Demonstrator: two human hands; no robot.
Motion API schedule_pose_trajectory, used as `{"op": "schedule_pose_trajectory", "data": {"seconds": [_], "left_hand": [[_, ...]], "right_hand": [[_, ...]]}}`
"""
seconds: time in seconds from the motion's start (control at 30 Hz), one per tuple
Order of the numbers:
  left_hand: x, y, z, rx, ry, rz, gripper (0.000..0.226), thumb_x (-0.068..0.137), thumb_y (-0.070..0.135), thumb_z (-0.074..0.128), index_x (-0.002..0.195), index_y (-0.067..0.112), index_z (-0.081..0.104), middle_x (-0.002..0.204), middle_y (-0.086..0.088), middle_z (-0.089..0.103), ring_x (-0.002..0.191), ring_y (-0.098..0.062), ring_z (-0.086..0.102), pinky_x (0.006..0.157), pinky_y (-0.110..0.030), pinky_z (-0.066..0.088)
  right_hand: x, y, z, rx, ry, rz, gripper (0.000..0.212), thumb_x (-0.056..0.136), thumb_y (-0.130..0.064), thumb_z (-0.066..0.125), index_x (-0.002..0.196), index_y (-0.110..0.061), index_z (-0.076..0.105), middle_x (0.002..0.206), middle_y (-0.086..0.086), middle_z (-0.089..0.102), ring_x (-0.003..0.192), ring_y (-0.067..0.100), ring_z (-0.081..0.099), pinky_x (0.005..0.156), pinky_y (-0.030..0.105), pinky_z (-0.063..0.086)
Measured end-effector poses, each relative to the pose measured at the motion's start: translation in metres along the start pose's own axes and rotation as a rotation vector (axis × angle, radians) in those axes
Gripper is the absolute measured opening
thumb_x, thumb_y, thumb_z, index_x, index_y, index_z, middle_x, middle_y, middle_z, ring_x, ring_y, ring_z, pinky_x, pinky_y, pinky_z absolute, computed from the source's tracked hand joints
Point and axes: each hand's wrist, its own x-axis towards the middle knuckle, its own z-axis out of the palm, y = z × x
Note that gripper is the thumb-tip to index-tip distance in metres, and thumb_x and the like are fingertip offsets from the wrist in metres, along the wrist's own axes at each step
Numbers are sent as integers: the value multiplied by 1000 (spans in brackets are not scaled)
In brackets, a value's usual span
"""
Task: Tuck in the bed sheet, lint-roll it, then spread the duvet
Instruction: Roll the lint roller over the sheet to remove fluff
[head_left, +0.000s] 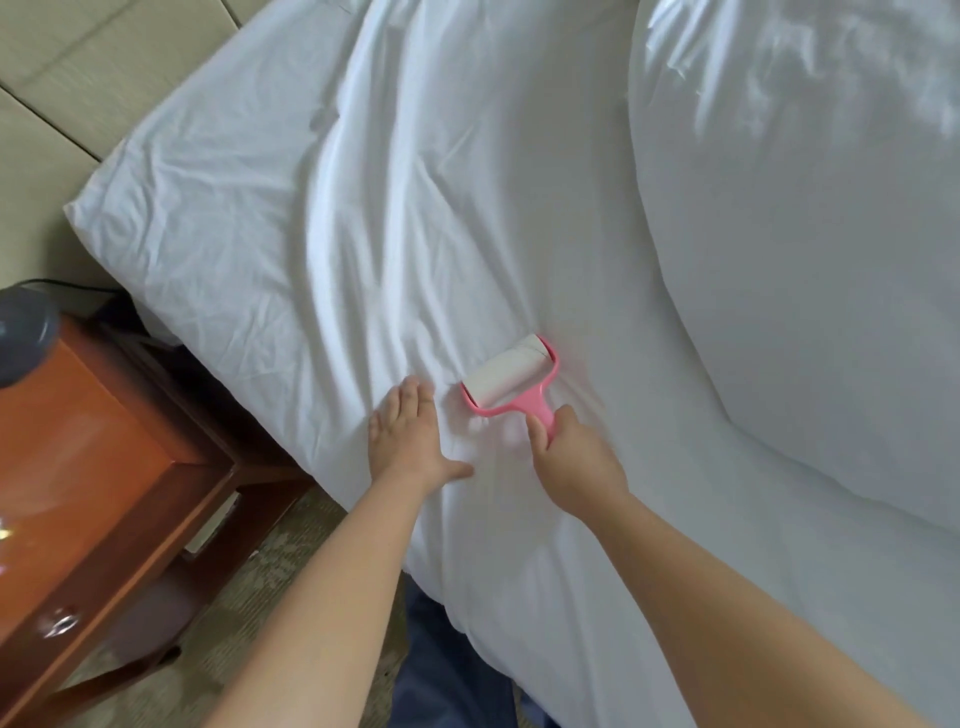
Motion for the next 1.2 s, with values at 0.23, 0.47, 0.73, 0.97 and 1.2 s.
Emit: {"op": "schedule_pose_trajectory", "data": {"seconds": [0.23, 0.47, 0.73, 0.97, 1.2], "left_hand": [[45, -7, -28, 25, -19, 1, 126, 68, 60, 74, 152, 10, -6, 160, -3, -15, 147, -19, -14, 119, -45, 2], [86, -15, -52, 47, 0, -24, 130, 67, 64, 73, 152, 8, -9, 159, -6, -20, 146, -21, -18, 119, -45, -1], [127, -36, -86, 126, -31, -4, 133, 64, 70, 70, 151, 9, -11, 159, -6, -21, 146, -24, -18, 119, -47, -2], [152, -53, -93, 163, -64, -5, 147, 52, 79, 69, 150, 12, -18, 155, -2, -31, 143, -32, -23, 116, -56, -4], [160, -53, -91, 167, -53, -12, 154, 44, 83, 68, 149, 14, -22, 153, -3, -35, 142, -43, -21, 113, -64, 3]], "right_hand": [[31, -28, -4, -27, -16, 24, 38, 100, -49, 27, 94, -13, 38, 76, 0, 46, 72, 26, 49, 59, 33, 34], [55, -56, -8, -14, -15, 71, 40, 99, -52, 28, 90, -15, 40, 74, -3, 46, 69, 23, 49, 54, 32, 31], [88, -96, -9, 15, 12, 85, 37, 100, -48, 31, 91, -14, 40, 75, -2, 45, 72, 26, 47, 59, 33, 33], [132, -147, -16, 4, 25, 51, 36, 99, -49, 29, 93, -14, 39, 87, 3, 46, 81, 28, 47, 66, 34, 33], [146, -158, -13, -4, 21, 65, 37, 100, -49, 29, 94, -14, 38, 79, 0, 43, 77, 26, 46, 63, 34, 33]]}}
